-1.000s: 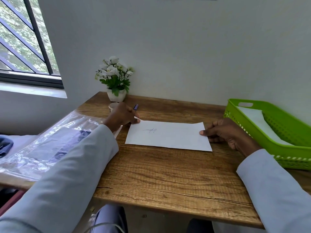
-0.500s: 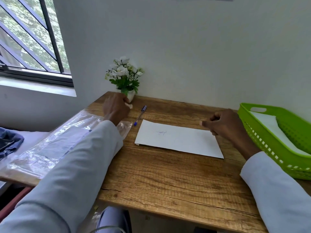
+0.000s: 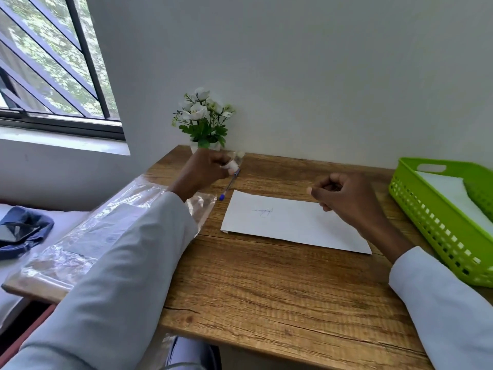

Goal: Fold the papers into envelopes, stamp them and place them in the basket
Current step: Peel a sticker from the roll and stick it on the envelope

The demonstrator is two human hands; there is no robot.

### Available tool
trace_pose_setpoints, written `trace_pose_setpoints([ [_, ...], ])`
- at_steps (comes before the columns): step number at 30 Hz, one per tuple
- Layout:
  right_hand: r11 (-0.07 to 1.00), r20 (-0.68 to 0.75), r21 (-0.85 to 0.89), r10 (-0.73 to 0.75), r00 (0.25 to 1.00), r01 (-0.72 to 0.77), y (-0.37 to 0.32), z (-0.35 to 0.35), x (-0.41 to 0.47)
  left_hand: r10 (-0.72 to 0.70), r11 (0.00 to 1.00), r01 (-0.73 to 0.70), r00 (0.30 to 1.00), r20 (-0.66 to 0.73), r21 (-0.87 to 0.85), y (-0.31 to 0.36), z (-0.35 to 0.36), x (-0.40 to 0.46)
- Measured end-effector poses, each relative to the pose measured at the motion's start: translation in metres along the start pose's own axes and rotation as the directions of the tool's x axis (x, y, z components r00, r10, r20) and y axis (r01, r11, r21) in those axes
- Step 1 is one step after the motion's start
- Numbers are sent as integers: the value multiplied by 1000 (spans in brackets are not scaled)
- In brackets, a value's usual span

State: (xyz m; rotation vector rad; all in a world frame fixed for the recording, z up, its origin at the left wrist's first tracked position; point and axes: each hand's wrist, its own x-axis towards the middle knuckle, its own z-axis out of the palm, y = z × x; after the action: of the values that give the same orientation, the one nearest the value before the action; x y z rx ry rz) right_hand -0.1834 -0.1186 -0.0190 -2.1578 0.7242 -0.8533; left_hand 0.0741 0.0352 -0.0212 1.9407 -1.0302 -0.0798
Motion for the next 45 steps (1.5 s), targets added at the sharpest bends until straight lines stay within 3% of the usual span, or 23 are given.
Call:
trace_pose_setpoints([
  [2, 996, 18, 76, -40, 999, 39, -4, 2, -2, 76, 984, -52, 987, 138, -171, 18, 8, -6],
  [6, 979, 24, 181, -97, 995, 92, -6, 5, -3, 213, 958, -119, 904, 371, -260, 41, 22, -15],
  [9, 961, 44, 270, -76, 996, 61, -4, 5, -2, 272, 948, -168, 870, 411, -271, 48, 33, -18],
  [14, 964, 82, 264, -66, 994, 42, -1, 8, -3, 274, 953, -170, 838, 473, -250, 46, 44, -19],
  [17, 982, 32, 169, -91, 995, 84, 0, 11, -3, 295, 946, -180, 827, 480, -271, 45, 49, -22],
  [20, 968, -42, -61, -245, 969, 242, 0, 15, -3, 331, 932, -210, 827, 454, -297, 48, 52, -25],
  [23, 945, -54, -125, -312, 948, 304, -1, 15, -3, 320, 936, -208, 843, 434, -286, 50, 52, -26],
  [30, 930, 53, -12, -367, 929, 368, -2, 17, -4, 251, 937, -134, 901, 354, -324, 55, 53, -29],
  [35, 943, -8, 87, -322, 947, 322, 2, 11, 1, 307, 903, -139, 869, 387, -405, 56, 47, -31],
  [41, 954, -62, 181, -232, 971, 239, 6, 11, 0, 326, 883, -173, 895, 304, -437, 60, 49, -32],
  [45, 931, -210, 186, -274, 939, 313, 2, 13, -1, 301, 894, -125, 879, 371, -430, 60, 51, -35],
])
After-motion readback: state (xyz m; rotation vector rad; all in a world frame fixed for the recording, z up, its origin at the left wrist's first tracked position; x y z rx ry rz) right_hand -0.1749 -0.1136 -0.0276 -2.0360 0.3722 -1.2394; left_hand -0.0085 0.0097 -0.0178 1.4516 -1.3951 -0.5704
